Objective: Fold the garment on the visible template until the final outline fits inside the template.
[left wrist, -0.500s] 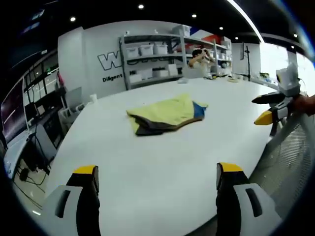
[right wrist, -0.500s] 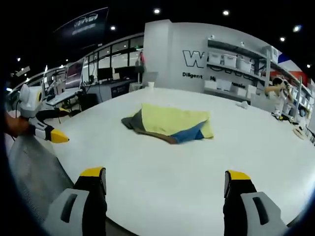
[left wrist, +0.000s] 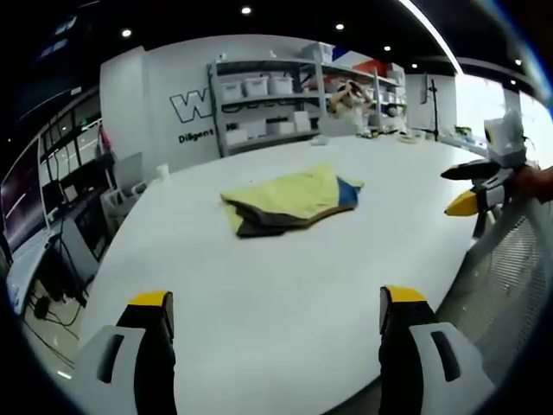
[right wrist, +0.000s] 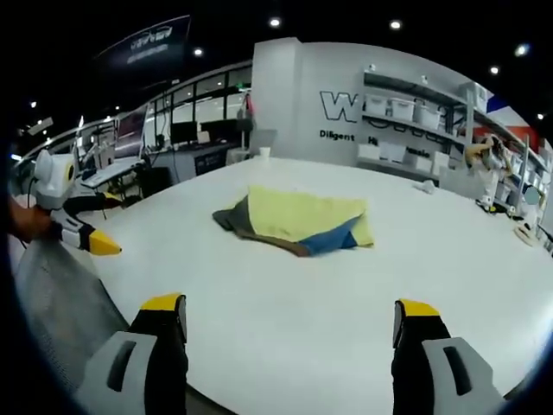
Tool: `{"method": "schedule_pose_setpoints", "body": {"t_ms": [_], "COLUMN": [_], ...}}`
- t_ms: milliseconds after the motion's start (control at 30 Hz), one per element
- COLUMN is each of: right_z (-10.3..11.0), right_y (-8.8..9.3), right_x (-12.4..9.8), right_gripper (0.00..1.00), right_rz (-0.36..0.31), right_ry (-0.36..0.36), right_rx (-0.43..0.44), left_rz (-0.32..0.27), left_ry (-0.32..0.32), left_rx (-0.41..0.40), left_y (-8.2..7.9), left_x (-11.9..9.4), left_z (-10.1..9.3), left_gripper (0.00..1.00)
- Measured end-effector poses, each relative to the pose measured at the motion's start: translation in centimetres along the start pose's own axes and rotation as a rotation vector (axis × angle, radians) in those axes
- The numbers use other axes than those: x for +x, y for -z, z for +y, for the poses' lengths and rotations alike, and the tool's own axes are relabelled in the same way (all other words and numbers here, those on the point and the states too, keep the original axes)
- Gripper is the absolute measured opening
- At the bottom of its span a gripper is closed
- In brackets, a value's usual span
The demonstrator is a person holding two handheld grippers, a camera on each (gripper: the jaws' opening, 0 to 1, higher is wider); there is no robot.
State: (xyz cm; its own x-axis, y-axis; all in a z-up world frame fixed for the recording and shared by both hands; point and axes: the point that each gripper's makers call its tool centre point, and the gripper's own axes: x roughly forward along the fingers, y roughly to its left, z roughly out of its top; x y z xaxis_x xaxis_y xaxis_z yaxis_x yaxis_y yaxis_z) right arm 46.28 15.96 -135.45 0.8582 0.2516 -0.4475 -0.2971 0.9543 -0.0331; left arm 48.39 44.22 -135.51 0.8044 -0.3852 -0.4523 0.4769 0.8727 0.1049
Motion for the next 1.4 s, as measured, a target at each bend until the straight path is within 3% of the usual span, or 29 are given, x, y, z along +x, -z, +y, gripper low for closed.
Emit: {"method": "schedule_pose_setpoints", "body": {"t_ms": [900, 1000, 1400], "right_z": [-0.13, -0.15, 0.0], "right_y": [-0.33, -0.79, -0.42], "right_x": [-0.07, -0.14, -0.07], "right_gripper": [0.98, 0.99, 0.99], "right_rz": [-0.016, -0.043, -0.021], "right_ry": [0.003, 0.0, -0.006], "right_rx": [0.016, 0.045, 0.034], "left_rz": [0.002, 0.002, 0.006], "left_ry": [0.0, -0.001, -0.006], "left_rx": [0.001, 0.0, 0.0], "left_y": [-0.01, -0.01, 0.03], "left_x": [0.04, 0.03, -0.01], "left_z": [0.03, 0.04, 0.1], "left_gripper": [0.97, 0.97, 0.97]}}
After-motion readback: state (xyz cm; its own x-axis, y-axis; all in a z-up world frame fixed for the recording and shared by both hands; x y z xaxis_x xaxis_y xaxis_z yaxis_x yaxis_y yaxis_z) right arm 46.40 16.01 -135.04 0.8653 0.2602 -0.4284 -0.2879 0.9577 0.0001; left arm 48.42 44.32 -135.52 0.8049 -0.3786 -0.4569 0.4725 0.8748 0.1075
